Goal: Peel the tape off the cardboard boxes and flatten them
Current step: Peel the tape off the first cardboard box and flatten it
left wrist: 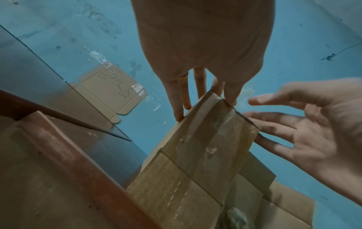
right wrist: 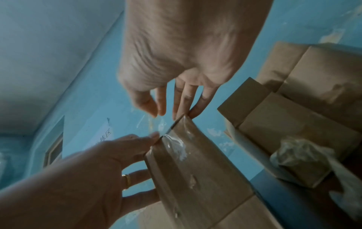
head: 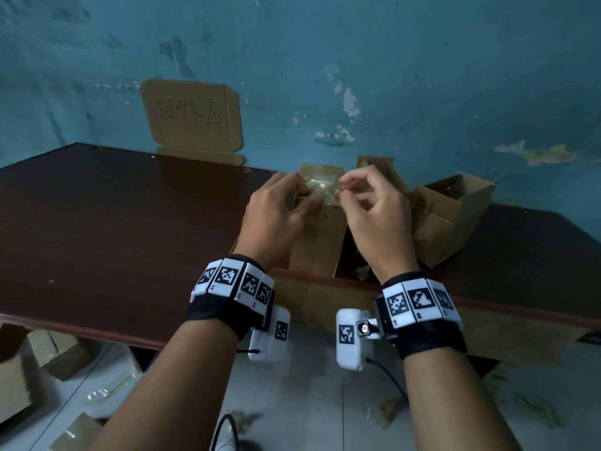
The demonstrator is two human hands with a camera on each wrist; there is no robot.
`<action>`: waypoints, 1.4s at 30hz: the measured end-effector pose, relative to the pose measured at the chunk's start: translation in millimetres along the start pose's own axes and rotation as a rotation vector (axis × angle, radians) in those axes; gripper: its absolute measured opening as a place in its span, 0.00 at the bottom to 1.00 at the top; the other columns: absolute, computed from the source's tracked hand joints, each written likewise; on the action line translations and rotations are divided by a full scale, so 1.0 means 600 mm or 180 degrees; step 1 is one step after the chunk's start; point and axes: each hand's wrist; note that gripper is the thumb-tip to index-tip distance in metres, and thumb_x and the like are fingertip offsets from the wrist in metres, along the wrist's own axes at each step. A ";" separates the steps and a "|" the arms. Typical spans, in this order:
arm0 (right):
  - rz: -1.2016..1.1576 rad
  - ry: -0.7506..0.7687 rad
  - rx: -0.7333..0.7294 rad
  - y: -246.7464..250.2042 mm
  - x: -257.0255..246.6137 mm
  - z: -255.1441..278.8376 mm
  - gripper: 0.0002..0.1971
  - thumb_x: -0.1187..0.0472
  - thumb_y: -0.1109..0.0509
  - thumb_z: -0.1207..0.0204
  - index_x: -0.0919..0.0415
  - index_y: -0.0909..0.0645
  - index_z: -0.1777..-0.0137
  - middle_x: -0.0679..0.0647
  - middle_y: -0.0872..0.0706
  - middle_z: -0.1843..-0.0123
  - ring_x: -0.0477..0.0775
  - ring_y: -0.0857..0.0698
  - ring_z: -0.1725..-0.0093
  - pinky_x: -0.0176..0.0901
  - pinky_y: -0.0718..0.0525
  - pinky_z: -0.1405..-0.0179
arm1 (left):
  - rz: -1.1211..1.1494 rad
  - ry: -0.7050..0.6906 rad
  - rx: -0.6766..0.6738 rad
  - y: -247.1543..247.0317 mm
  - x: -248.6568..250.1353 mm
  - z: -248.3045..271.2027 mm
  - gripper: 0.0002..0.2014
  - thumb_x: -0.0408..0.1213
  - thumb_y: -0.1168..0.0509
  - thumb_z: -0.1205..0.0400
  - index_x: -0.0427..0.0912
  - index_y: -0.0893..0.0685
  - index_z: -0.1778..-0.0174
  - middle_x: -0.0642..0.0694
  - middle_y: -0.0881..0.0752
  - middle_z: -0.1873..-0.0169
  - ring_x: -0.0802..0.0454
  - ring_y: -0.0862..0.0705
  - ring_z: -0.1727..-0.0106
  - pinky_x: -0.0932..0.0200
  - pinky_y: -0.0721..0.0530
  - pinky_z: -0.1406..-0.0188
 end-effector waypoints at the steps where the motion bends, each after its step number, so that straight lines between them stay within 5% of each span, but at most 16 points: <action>1: 0.0065 0.0023 -0.0098 -0.001 -0.002 0.001 0.07 0.64 0.23 0.20 0.56 0.12 0.45 0.48 0.10 0.46 0.40 0.08 0.48 0.37 0.09 0.49 | 0.0001 0.0023 0.0018 0.000 0.001 0.000 0.11 0.49 0.26 0.15 0.45 0.15 0.53 0.52 0.14 0.53 0.49 0.14 0.54 0.40 0.13 0.53; 4: 0.0361 0.0186 -0.0205 0.001 0.000 -0.001 0.11 0.63 0.15 0.26 0.56 0.08 0.45 0.46 0.11 0.47 0.38 0.10 0.47 0.33 0.11 0.45 | -0.0064 0.0029 0.0080 0.001 0.001 0.000 0.14 0.54 0.29 0.15 0.45 0.14 0.54 0.52 0.13 0.54 0.49 0.14 0.54 0.40 0.14 0.54; 10: 0.0542 0.0040 -0.0162 0.007 0.009 -0.008 0.03 0.60 0.16 0.23 0.55 0.06 0.53 0.42 0.12 0.52 0.41 0.10 0.51 0.42 0.09 0.48 | -0.0085 0.0157 -0.0079 0.003 0.015 0.002 0.11 0.52 0.32 0.15 0.49 0.17 0.53 0.54 0.15 0.52 0.49 0.14 0.51 0.37 0.13 0.49; 15: 0.0524 -0.0017 -0.0093 0.002 0.011 -0.009 0.02 0.62 0.19 0.19 0.55 0.09 0.51 0.42 0.11 0.51 0.41 0.08 0.51 0.45 0.07 0.50 | -0.0340 -0.0039 -0.0100 0.000 0.017 0.003 0.19 0.62 0.26 0.21 0.49 0.17 0.50 0.54 0.17 0.52 0.53 0.16 0.55 0.48 0.15 0.57; 23: 0.0364 -0.0247 -0.0077 0.006 0.014 -0.008 0.02 0.57 0.22 0.16 0.52 0.09 0.51 0.41 0.07 0.56 0.36 0.10 0.56 0.26 0.19 0.60 | -0.0374 -0.0020 0.0124 -0.007 0.019 0.000 0.18 0.62 0.26 0.17 0.51 0.19 0.54 0.55 0.19 0.55 0.53 0.19 0.60 0.50 0.18 0.62; 27: -0.0434 -0.0494 -0.0147 0.022 0.009 -0.006 0.05 0.58 0.25 0.14 0.56 0.08 0.45 0.47 0.05 0.50 0.43 0.06 0.47 0.41 0.09 0.44 | -0.0409 0.0121 0.0222 -0.009 0.024 0.000 0.14 0.60 0.27 0.16 0.54 0.14 0.47 0.55 0.17 0.53 0.50 0.14 0.53 0.44 0.12 0.55; 30: -0.0720 -0.0528 -0.0053 0.023 0.008 0.001 0.08 0.68 0.18 0.22 0.63 0.10 0.44 0.57 0.10 0.39 0.46 0.06 0.43 0.37 0.09 0.44 | -0.0446 0.0164 0.0261 -0.010 0.026 0.000 0.13 0.60 0.27 0.16 0.55 0.14 0.47 0.56 0.17 0.53 0.50 0.14 0.52 0.43 0.12 0.54; 32: -0.0479 -0.0421 0.0149 0.018 0.016 0.002 0.12 0.64 0.12 0.28 0.61 0.10 0.47 0.57 0.18 0.35 0.50 0.10 0.38 0.36 0.10 0.42 | -0.0428 0.0189 0.0265 -0.010 0.026 -0.001 0.12 0.60 0.27 0.16 0.57 0.15 0.49 0.57 0.18 0.54 0.50 0.14 0.53 0.43 0.13 0.54; 36: 0.0588 -0.0479 0.0190 0.020 0.030 0.004 0.20 0.47 0.09 0.35 0.52 0.12 0.50 0.49 0.16 0.44 0.46 0.13 0.44 0.38 0.12 0.45 | -0.0354 0.0169 0.0218 -0.009 0.018 -0.002 0.15 0.64 0.31 0.18 0.57 0.16 0.49 0.56 0.16 0.52 0.51 0.13 0.52 0.41 0.10 0.53; 39: 0.0152 -0.0704 0.0000 0.022 0.027 0.008 0.14 0.52 0.11 0.29 0.56 0.11 0.52 0.46 0.09 0.57 0.41 0.10 0.56 0.29 0.13 0.57 | -0.0350 0.0133 0.0223 -0.010 0.016 -0.002 0.16 0.64 0.31 0.18 0.55 0.15 0.49 0.55 0.16 0.52 0.50 0.13 0.52 0.40 0.10 0.54; 42: 0.0165 -0.0701 -0.0104 0.021 0.025 0.008 0.08 0.57 0.14 0.24 0.56 0.09 0.50 0.45 0.08 0.58 0.37 0.09 0.57 0.27 0.13 0.60 | -0.0392 0.0107 0.0257 -0.009 0.016 -0.003 0.16 0.62 0.28 0.17 0.52 0.15 0.50 0.55 0.16 0.52 0.50 0.13 0.53 0.40 0.10 0.55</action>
Point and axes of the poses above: each hand's wrist, its own z-axis away from the middle knuckle, its own y-axis out of the back of the hand, x = y × z
